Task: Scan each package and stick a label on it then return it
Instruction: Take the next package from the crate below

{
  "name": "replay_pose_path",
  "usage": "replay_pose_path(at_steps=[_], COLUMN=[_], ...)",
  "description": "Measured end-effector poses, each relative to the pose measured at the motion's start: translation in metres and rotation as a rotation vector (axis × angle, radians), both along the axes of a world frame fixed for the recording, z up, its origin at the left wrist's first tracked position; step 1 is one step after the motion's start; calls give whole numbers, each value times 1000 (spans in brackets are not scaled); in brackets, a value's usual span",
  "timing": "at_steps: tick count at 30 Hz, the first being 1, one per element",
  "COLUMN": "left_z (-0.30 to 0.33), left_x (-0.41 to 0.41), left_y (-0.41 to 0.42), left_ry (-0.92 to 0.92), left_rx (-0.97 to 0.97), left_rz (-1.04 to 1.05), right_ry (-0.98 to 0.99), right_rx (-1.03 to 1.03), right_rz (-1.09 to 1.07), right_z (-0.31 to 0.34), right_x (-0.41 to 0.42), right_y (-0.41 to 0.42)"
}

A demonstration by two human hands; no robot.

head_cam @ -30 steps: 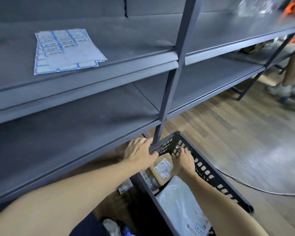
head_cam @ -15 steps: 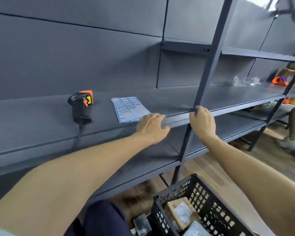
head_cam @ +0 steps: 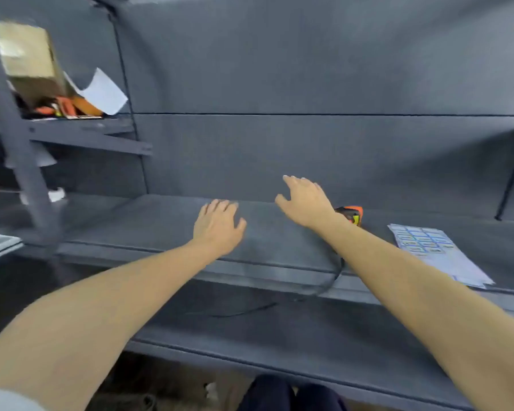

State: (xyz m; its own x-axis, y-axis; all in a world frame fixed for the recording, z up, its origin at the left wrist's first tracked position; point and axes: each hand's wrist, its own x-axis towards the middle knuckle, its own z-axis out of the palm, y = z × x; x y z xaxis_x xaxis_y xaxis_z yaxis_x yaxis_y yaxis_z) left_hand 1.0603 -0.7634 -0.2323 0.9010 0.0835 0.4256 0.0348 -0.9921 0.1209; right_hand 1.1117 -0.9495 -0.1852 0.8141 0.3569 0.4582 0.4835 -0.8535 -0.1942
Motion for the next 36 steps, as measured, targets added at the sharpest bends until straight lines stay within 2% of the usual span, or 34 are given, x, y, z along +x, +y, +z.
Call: replay_pose_path(at_steps=[6, 13, 18, 26, 32, 36], left_z=[-20, -62, -129, -267, -359, -400], left_x=[-67, -148, -194, -260, -307, -330], left_y=[96, 165, 194, 222, 223, 219], left_ry=[-9, -16, 63, 215, 324, 401], left_rx=[-52, -89, -242, -446, -624, -667], left_rz=[293, 552, 708, 891, 1022, 1084], right_ry=[95, 213, 302, 585, 693, 757], right_rx=[24, -40, -88, -330, -544, -650], right_rz=[359, 604, 729, 747, 800, 801], right_z=[-12, -65, -120, -254, -337, -379], right_x=[-40, -92, -120, -170, -199, -211], right_y=[134, 218, 264, 314, 336, 346])
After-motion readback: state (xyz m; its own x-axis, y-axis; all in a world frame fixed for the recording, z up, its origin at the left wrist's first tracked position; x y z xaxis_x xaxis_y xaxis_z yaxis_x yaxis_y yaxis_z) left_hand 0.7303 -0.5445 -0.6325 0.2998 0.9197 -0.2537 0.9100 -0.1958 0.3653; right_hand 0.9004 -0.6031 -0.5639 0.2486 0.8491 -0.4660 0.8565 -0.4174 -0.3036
